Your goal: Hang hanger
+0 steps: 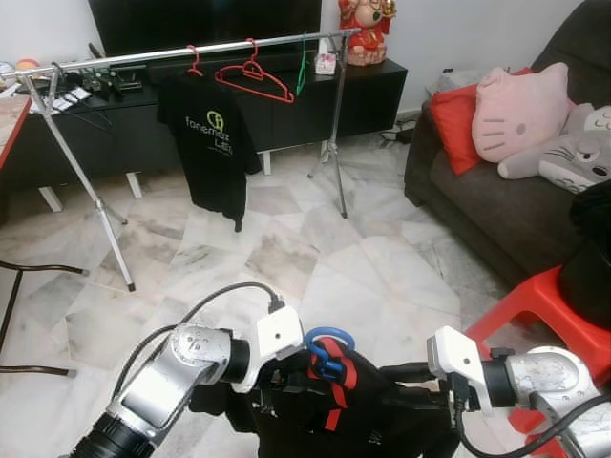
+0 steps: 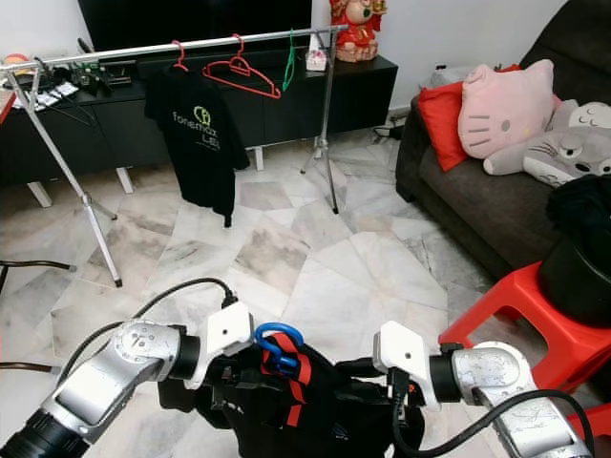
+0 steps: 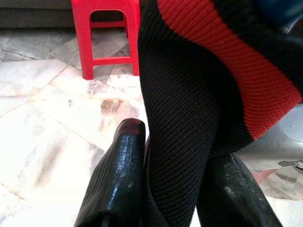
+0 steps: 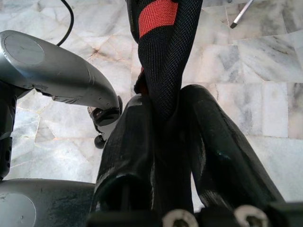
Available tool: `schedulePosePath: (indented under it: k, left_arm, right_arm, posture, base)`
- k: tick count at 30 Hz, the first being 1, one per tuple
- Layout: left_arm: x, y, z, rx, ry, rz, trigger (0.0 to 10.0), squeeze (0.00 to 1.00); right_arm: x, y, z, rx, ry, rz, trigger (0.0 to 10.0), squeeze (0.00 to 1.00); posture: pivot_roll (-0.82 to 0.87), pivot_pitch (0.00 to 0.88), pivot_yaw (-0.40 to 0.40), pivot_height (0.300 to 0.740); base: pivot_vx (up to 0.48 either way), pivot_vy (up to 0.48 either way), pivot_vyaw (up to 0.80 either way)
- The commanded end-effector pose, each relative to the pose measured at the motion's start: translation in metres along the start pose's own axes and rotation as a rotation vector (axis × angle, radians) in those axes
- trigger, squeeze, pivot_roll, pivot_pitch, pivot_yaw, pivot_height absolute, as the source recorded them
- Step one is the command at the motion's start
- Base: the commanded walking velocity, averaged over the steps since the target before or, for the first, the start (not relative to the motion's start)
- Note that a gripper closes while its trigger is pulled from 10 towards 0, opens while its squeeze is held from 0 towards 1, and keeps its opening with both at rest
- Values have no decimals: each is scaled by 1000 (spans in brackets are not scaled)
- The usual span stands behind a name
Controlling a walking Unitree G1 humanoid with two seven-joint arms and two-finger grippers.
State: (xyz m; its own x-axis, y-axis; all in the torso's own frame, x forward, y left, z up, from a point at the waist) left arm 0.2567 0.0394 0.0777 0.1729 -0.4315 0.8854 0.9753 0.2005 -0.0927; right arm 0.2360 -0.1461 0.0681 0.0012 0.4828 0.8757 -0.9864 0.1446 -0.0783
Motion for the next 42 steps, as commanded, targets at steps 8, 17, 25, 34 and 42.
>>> schedulePosePath:
  k: [8,17,25,34,42]
  left_arm:
    - [8,2,0,1,-12,-32,10000,0]
    - [3,11,5,44,3,-30,10000,0]
    - [-4,23,15,114,22,-16,10000,0]
    - [-4,40,17,218,-3,-5,10000,0]
    - [-15,91,44,571,-64,87,10000,0]
  right_arm:
    - [3,1,-1,12,0,21,10000,0]
    - [-1,-14,18,-40,87,73,10000,0]
    - [9,-46,52,-168,159,163,10000,0]
    - [-12,-87,58,-418,283,171,10000,0]
    - [-90,-128,62,-1026,392,-311,10000,0]
  posture:
    - [-144,0,-38,740]
    - [-133,0,-51,740]
    - [-134,0,-53,740]
    - [-137,0,-58,740]
    - [-125,0,-62,740]
  base:
    - [0,0,0]
    - [0,0,0]
    - [0,0,0]
    - [0,0,0]
    - [0,0,0]
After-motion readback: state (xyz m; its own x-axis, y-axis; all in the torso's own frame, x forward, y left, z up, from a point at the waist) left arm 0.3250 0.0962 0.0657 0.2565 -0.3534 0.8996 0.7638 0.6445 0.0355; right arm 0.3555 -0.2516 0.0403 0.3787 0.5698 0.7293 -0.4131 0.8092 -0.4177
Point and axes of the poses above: a point about 5 cm out from each wrist's last joint towards the gripper, its own z axis pointing back from the gripper into the wrist, its own x axis along the axis of the wrist's last joint, y = z × x, the point moved 6 cm from there along -z, pointing out of the wrist towards the gripper, and after that the axes turned 7 degrees about z, right-handed, at the moved point
